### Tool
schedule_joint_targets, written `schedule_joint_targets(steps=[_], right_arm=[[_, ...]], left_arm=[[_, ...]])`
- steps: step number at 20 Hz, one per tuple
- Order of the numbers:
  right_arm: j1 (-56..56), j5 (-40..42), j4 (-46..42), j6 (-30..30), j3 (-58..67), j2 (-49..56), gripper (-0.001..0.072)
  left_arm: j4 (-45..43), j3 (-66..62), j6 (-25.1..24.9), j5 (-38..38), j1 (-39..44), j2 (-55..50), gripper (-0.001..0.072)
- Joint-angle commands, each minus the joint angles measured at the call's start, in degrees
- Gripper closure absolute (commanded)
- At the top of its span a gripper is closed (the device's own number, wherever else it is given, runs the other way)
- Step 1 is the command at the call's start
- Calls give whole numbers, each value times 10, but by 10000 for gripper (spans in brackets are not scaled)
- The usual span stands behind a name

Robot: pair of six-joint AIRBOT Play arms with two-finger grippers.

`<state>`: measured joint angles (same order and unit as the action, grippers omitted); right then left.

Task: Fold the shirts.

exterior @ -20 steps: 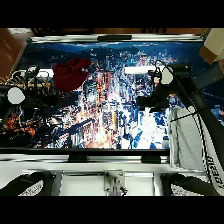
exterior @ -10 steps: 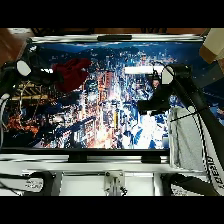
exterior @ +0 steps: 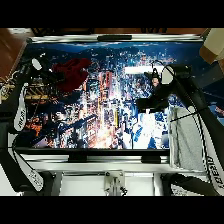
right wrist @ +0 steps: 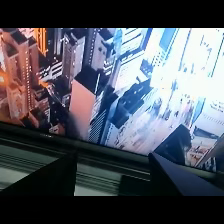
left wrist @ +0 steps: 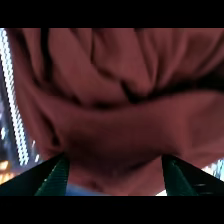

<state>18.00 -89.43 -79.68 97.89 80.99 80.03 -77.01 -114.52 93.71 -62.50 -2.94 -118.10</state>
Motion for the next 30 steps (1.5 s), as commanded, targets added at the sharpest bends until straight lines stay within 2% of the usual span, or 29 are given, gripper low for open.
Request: schedule_joint_targets(steps=[1,2,3,5,8,10,11,14,16,19,21,23,26,29,30], right_arm=[[0,31,35,2,1,0,139],[0,46,57,1,1,0,139],[0,59,72,-2,1,0,140],[0,68,72,-4,2,-1,140],[0,77,47,-72,38,-14,139],[0,75,-16,-74,91,-41,139],[0,76,-44,-70,119,-64,139],[0,77,-104,-66,185,-143,139],[0,77,-125,-35,201,-205,139],[0,51,-130,15,201,-278,139],[0,9,-123,25,201,-301,139],[0,-68,-116,35,198,-302,139],[0,-121,-94,36,150,-302,139],[0,-84,-93,40,56,-302,139],[0,-58,-92,44,18,-302,139]], left_arm=[[45,-12,24,51,-2,-18,141],[57,-15,24,51,-3,-13,517],[76,-21,24,49,-5,-4,666],[132,-24,-10,49,-3,32,675],[223,-24,-171,19,20,148,676],[220,-24,-213,-13,49,257,676],[217,-24,-217,-27,63,316,676],[197,-22,-202,-72,97,465,676],[189,-1,-153,-103,116,536,676],[187,78,-104,-123,158,593,676],[187,151,-90,-122,203,599,676],[187,241,-90,-82,261,593,676],[188,382,-87,42,356,574,676],[188,480,-42,146,440,522,673],[188,489,-43,160,459,498,599]])
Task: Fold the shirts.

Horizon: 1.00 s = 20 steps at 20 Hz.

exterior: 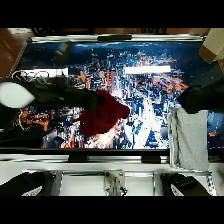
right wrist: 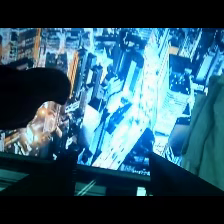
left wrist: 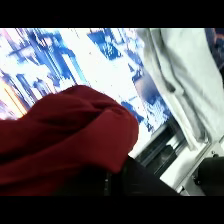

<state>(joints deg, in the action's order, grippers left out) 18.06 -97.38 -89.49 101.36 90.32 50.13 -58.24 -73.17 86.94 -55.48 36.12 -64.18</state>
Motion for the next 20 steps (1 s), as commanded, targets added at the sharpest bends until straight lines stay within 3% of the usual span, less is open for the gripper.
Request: schedule_joint_targets(steps=[1,2,6,7,9,13,16,20], right_arm=[[0,54,7,14,-118,-3,139],[0,82,7,15,-157,-3,139],[-1,115,-11,21,-257,21,133],[-3,117,-11,21,-269,33,84],[-24,118,-7,21,-286,65,85],[-102,134,86,-38,-309,141,85],[-114,150,122,-75,-323,194,85],[-114,159,148,-87,-327,244,85]], left_arm=[[0,74,23,88,76,-62,308],[-1,67,22,72,74,-74,-13],[-104,-3,10,-152,-45,-73,-12],[-145,-11,10,-199,-83,-70,-13],[-185,1,11,-255,-163,-70,-13],[-83,129,14,-202,-261,-72,-13],[8,232,0,-94,-247,-82,-13],[21,254,-8,-19,-199,-135,-12]])
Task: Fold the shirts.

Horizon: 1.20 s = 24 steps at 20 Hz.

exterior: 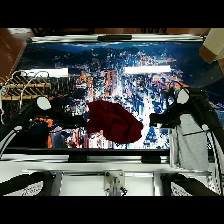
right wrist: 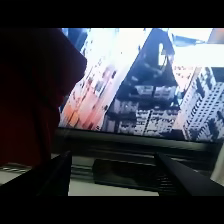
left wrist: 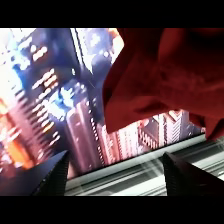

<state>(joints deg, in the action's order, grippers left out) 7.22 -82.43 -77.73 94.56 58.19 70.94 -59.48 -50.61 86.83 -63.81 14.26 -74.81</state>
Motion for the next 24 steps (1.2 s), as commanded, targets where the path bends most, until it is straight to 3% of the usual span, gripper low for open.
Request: schedule_joint_targets(steps=[1,6,7,8,9,11,12,15,17,21,22,24], right_arm=[[-6,13,31,-19,-6,42,85],[-6,36,59,-19,-21,47,85],[-6,42,67,-19,-31,47,85],[-6,53,78,-19,-45,47,85],[-6,66,86,-19,-57,47,85],[-6,94,93,-18,-74,47,85],[-6,107,100,-18,-78,47,85],[-5,168,163,-18,-92,47,85],[-5,213,206,-19,-109,49,85],[-5,211,248,-23,-113,87,85],[-6,208,259,-30,-113,96,129],[-6,205,263,-34,-111,98,602]], left_arm=[[41,28,-7,84,28,-38,-12],[58,28,-6,142,50,-57,-1],[60,28,-6,151,50,-57,83],[63,28,-6,159,50,-57,236],[67,28,-6,163,50,-57,326],[66,28,-12,162,50,-57,615],[66,28,-28,153,49,-57,675],[64,28,-68,115,49,-51,676],[63,28,-69,106,49,-45,676],[64,28,-67,106,49,-36,676],[64,28,-67,106,49,-35,676],[64,28,-67,107,49,-26,677]])
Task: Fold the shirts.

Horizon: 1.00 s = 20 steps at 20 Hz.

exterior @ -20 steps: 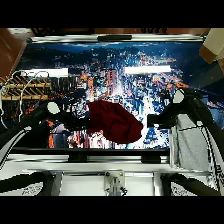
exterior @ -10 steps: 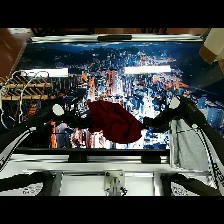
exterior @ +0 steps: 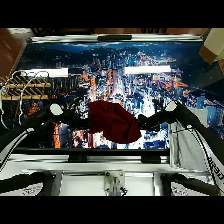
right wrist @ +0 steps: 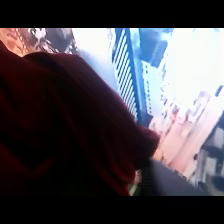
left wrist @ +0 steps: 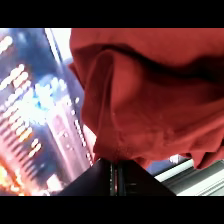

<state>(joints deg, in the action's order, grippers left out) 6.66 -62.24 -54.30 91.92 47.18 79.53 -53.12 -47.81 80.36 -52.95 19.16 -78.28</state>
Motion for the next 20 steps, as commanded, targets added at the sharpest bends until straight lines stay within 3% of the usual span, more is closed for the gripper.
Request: schedule_joint_targets(steps=[1,3,6,9,15,18,20], right_arm=[[-1,-6,26,-19,5,9,639],[0,-44,2,-68,37,-10,640],[0,-112,-105,-87,141,-83,640],[0,-119,-178,-93,296,-183,640],[0,85,-124,-74,542,-343,640],[0,138,-114,-55,568,-379,640],[0,153,-121,-54,573,-380,640]], left_arm=[[-5,-1,-3,1,0,17,677],[-54,-22,-2,-3,0,50,677],[-122,-111,-2,-11,-10,141,678],[-151,-262,-2,4,-28,242,678],[-151,-530,-2,170,-35,375,677],[-170,-552,-2,177,-35,408,677],[-199,-552,-2,139,-35,411,677]])
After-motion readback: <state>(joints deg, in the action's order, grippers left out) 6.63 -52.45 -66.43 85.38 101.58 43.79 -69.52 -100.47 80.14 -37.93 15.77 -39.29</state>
